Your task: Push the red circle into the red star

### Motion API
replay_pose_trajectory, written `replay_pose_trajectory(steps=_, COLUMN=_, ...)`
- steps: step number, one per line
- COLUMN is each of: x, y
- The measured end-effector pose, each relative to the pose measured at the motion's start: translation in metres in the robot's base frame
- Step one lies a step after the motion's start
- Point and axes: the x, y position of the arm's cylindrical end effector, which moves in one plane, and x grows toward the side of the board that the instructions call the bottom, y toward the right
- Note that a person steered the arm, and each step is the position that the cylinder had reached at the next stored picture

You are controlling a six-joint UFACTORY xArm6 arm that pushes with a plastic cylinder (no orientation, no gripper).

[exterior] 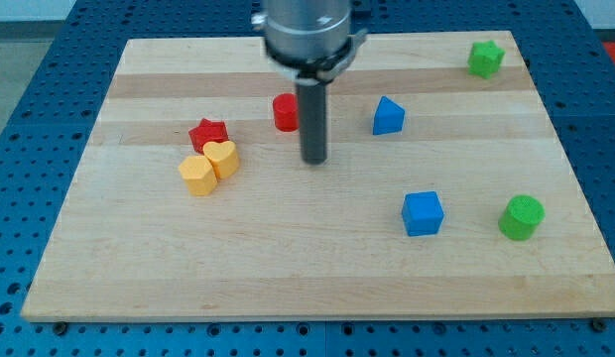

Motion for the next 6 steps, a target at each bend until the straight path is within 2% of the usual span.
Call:
replay_pose_trajectory(steps=1, x=-0.040, y=0.022)
replay_pose_trajectory(steps=2, x=-0.064, y=0.021)
replay_pose_trajectory(steps=4, x=-0.057, y=-0.118)
replay_pose_trajectory(steps=6, x=-0.058, y=-0.018)
